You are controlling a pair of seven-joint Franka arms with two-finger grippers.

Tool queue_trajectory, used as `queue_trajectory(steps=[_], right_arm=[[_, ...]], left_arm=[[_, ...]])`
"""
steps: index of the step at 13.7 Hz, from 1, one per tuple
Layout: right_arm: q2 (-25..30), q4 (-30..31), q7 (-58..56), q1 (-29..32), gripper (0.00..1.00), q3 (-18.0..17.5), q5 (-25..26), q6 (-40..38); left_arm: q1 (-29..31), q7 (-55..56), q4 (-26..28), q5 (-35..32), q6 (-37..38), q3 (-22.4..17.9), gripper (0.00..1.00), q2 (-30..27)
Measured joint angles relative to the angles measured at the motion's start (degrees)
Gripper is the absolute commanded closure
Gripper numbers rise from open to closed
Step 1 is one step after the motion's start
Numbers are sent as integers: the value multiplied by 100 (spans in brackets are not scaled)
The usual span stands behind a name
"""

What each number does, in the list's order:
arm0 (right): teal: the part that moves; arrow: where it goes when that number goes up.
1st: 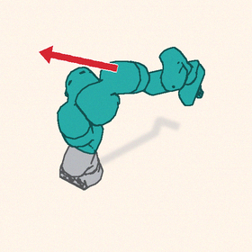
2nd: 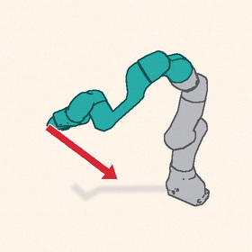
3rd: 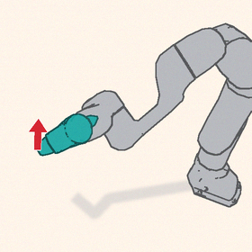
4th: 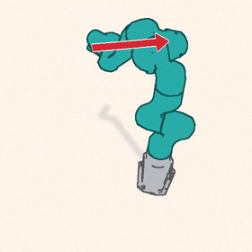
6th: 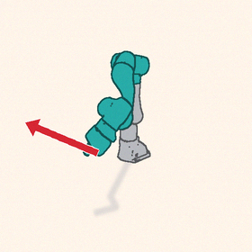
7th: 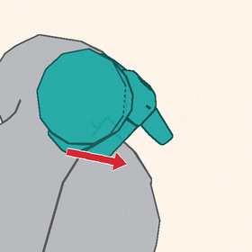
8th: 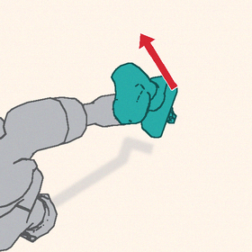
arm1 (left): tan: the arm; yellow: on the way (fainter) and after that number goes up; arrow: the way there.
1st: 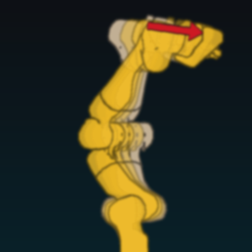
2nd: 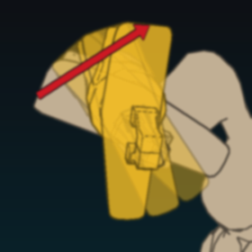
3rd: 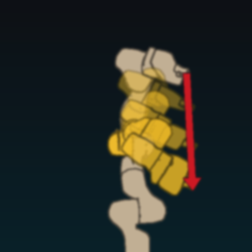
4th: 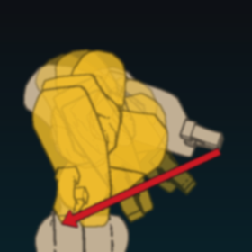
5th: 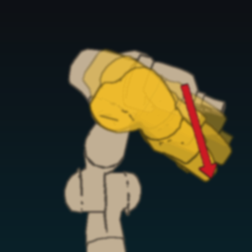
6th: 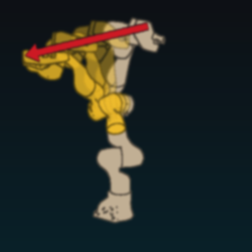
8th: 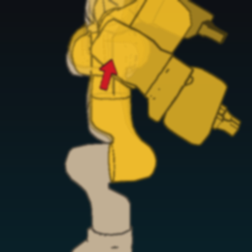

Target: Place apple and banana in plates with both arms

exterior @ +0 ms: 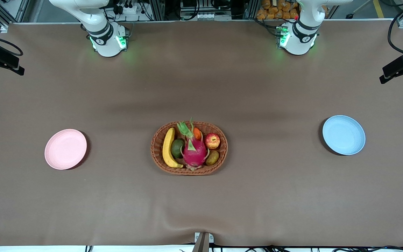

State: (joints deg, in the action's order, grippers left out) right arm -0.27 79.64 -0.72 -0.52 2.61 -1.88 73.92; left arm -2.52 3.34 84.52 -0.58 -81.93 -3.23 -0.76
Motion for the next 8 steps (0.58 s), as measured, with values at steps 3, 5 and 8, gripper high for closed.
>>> queue_trajectory(steps=[3,5,8], right_arm=[[0,0,1,0,0,2,0,0],[0,0,2,0,0,4,0,0],[0,0,3,0,0,8,0,0]], left_arm=[[-18,0,-2,0,-1,5,0,0],[-18,0,-1,1,-1,5,0,0],[-37,-115,37,21,1,14,0,87]])
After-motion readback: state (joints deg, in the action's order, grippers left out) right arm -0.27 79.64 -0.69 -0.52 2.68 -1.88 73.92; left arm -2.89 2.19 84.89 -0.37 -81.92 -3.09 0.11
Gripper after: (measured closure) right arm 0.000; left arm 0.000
